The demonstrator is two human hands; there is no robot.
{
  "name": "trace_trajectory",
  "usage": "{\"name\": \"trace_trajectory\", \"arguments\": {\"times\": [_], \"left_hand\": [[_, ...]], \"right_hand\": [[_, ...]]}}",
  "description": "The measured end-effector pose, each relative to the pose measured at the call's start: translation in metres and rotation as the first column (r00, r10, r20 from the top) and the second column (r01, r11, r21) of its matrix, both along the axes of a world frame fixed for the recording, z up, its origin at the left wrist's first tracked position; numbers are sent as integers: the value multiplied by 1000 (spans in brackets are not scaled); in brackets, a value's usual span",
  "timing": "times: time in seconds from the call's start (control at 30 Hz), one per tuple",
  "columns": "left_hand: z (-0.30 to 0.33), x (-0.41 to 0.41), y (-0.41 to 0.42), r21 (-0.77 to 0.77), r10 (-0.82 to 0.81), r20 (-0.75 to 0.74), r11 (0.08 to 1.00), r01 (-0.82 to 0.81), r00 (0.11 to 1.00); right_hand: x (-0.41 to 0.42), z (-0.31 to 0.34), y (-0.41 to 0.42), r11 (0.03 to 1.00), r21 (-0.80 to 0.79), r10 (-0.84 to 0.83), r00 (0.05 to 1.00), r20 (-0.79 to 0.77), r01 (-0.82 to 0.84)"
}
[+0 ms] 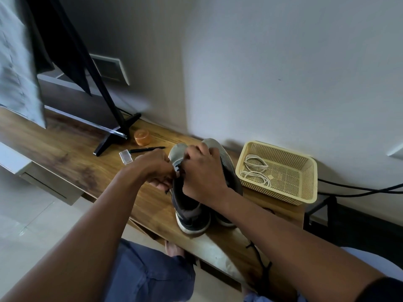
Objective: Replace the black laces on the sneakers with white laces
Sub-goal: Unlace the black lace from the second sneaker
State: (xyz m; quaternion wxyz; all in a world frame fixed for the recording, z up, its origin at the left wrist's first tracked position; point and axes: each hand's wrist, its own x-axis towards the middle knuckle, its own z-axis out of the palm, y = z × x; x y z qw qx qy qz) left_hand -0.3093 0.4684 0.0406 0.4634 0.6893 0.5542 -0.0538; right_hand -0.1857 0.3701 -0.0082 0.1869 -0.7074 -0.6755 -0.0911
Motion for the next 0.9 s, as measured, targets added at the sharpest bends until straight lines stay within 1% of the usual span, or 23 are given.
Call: {"name": "trace_trajectory", "arguments": {"times": [0.07,0.1,0.17,0.2,0.23,0.3,0.37,0.43,0.5,0.57,0.63,0.7,0.8,0.9], "left_hand": [[-2,0,1,-12,4,6,1000,-4,1000],[-4,-1,1,-17,6,8,1000,-6,1000],[-6,-1,1,-17,7,10,1000,-7,1000],[-6,-1,1,-13,7,12,1000,-7,1000],[-6,-1,1,-9,5,14,1000,-5,1000],[-5,-2,2,4,-5,13,1000,5,1000],[-2,-1,3,20,-18,11,1000,18,1000],[0,1,3,37,-30,4,999,30,1000],[0,2,1,42,-36,-11,998,37,999],[-1,1,0,27,-27,-16,999,27,1000],[-1,1,0,13,-15,-13,1000,15,1000],[-1,2,2,12,-9,-12,1000,9,1000],[-4,5,3,17,-9,-10,1000,10,1000],[-7,6,4,20,-3,-7,1000,3,1000]], "right_hand": [[9,7,2,991,56,-114,991,-76,118],[16,12,4,981,53,-182,976,-117,189],[30,18,6,956,1,-288,943,-168,292],[35,19,7,951,-21,-307,935,-179,308],[36,19,6,954,-28,-297,935,-194,297],[31,18,5,981,-14,-191,958,-215,192],[20,15,4,999,-52,-23,989,-143,16],[10,9,3,986,-135,94,995,-23,-96],[5,2,0,980,-158,128,990,51,-119],[5,0,-1,989,-116,98,994,57,-91],[6,5,-1,998,-59,20,1000,0,-20],[10,10,1,997,-16,-75,992,-97,74],[23,12,2,984,7,-173,956,-236,180],[33,14,2,961,-5,-260,899,-352,276]]}}
